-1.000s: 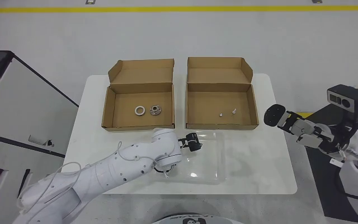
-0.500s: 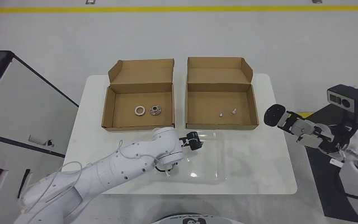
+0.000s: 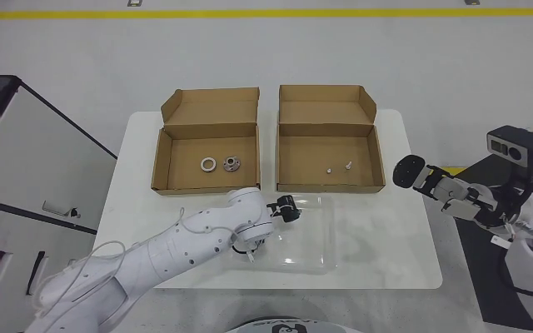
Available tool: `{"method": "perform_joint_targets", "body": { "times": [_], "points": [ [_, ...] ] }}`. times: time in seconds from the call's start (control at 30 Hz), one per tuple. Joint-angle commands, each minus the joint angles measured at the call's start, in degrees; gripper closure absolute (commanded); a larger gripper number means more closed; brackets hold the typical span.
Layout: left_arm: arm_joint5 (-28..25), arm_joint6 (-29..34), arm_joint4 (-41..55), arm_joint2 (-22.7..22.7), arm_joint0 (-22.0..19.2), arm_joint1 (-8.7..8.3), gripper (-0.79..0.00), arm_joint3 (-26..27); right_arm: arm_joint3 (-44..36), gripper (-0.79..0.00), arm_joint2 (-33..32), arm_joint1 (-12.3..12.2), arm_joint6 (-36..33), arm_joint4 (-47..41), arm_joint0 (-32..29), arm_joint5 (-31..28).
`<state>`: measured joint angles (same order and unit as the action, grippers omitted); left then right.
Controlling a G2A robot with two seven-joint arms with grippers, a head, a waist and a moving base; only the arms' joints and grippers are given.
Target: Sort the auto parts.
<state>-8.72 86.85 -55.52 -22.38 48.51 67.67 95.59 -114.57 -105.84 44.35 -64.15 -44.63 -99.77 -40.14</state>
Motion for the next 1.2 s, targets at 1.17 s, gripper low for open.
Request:
{"method": "perform_joint_targets", "body": {
  "times": [1.17],
  "points": [
    [6.63, -5.13, -3.09, -27.24, 14.22, -7.78, 0.000, 28.02, 0.00, -0.785, 0.00, 0.00, 0.00, 0.00, 0.00, 0.00]
  ]
}}
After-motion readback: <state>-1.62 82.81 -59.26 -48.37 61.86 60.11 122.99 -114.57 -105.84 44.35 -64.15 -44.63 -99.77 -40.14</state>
